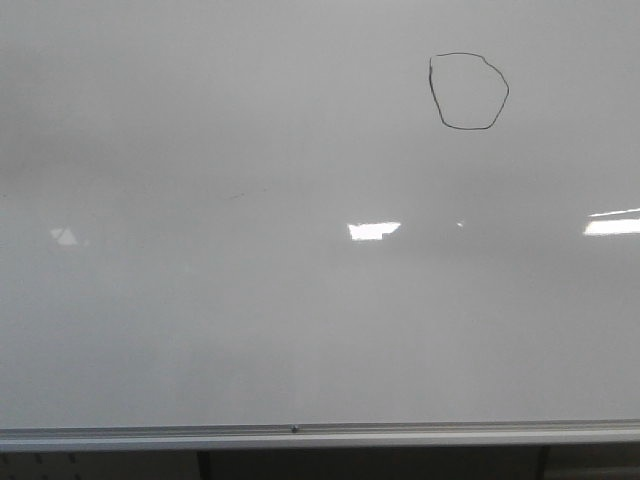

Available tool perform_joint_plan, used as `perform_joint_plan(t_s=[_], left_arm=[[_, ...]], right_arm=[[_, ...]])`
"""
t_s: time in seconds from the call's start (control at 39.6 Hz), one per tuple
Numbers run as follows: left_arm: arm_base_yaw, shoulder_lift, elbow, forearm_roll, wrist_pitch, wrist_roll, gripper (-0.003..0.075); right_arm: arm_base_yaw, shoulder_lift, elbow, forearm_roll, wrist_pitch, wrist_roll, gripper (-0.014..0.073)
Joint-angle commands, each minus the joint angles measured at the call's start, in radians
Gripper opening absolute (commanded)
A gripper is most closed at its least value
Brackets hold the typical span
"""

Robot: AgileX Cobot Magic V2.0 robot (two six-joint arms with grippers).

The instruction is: Write number 0 on whiteboard

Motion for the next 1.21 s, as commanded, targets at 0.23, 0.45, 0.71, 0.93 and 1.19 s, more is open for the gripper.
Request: perform_joint_plan(t_s=[0.23, 0.45, 0.71, 0.93, 1.19], left_arm=[[-0.002, 0.075, -0.171, -0.004, 0.093, -0.01, -0.0019], [-0.002, 0.101, -0.175, -0.006, 0.091, -0.01, -0.0017], [-0.002, 0.114, -0.175, -0.01, 0.073, -0.01, -0.0011], [-0.002, 0.114, -0.175, -0.01, 0.072, -0.01, 0.0217], [-0.006, 0.114, -0.175, -0.01, 0.072, -0.01, 0.0498]], right_arm=[[-0.004, 0.006, -0.025, 0.025, -0.037, -0.004, -0.0068], [-0.004, 0.006, -0.025, 0.025, -0.039, -0.004, -0.0068], [-0.004, 0.006, -0.025, 0.025, -0.042, -0.004, -0.0068], [-0.004, 0.006, -0.025, 0.025, -0.042, -0.004, -0.0068], [-0.004, 0.006, -0.025, 0.025, -0.042, -0.004, -0.0068]])
